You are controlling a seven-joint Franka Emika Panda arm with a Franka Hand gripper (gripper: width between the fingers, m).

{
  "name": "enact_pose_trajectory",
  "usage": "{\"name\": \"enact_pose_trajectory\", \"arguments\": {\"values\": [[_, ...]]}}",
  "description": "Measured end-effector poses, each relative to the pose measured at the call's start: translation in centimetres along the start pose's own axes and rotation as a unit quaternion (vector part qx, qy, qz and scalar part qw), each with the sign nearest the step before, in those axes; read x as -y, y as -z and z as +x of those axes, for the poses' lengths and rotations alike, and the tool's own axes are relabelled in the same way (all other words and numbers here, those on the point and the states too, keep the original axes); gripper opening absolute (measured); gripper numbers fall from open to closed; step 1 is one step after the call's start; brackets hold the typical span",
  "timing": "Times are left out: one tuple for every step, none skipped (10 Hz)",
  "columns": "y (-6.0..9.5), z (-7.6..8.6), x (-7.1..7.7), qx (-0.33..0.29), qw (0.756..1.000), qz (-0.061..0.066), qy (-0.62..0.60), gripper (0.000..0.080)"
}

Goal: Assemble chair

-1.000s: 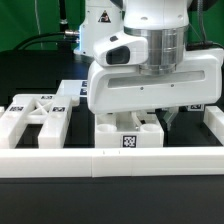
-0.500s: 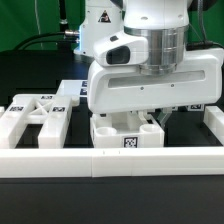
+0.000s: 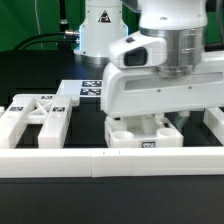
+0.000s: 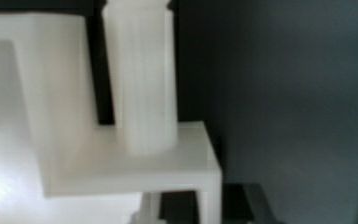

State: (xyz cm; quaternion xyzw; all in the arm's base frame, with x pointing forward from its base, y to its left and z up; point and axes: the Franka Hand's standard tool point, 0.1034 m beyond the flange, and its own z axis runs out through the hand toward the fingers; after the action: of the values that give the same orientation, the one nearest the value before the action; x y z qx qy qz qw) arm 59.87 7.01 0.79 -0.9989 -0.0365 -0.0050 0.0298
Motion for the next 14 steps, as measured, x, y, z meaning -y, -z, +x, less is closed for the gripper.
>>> {"name": "enact_pose_trajectory", "arguments": {"values": [[-0.1, 0.7, 0.8, -0.002, 1.0, 0.001, -0.001, 0.0031], [-0.1, 1.4, 1.6, -0.001, 1.0, 0.002, 0.001, 0.0031], [-0.2, 1.5, 1.9, 0.006, 1.0, 0.002, 0.0, 0.0031], [-0.1, 1.6, 2.3, 0.009, 1.0, 0.002, -0.005, 0.0031], [-0.2, 1.6, 2.8, 0.012, 1.0, 0.002, -0.007, 0.0031], [-0.2, 1.8, 3.3, 0.014, 1.0, 0.002, -0.012, 0.0031], [-0.3, 2.0, 3.8, 0.018, 1.0, 0.002, -0.017, 0.0031], [-0.3, 2.1, 4.2, 0.021, 0.999, 0.002, -0.025, 0.0031], [-0.4, 2.2, 4.7, 0.021, 0.999, 0.002, -0.03, 0.0031], [-0.4, 2.2, 4.7, 0.025, 0.999, 0.0, -0.032, 0.0031], [-0.3, 2.2, 4.7, 0.027, 0.999, 0.0, -0.032, 0.0031], [-0.4, 2.2, 4.7, 0.028, 0.999, -0.001, -0.032, 0.0031], [-0.4, 2.2, 4.7, 0.028, 0.999, 0.0, -0.032, 0.0031], [-0.2, 2.3, 4.6, 0.027, 0.999, -0.001, -0.031, 0.0031]]}}
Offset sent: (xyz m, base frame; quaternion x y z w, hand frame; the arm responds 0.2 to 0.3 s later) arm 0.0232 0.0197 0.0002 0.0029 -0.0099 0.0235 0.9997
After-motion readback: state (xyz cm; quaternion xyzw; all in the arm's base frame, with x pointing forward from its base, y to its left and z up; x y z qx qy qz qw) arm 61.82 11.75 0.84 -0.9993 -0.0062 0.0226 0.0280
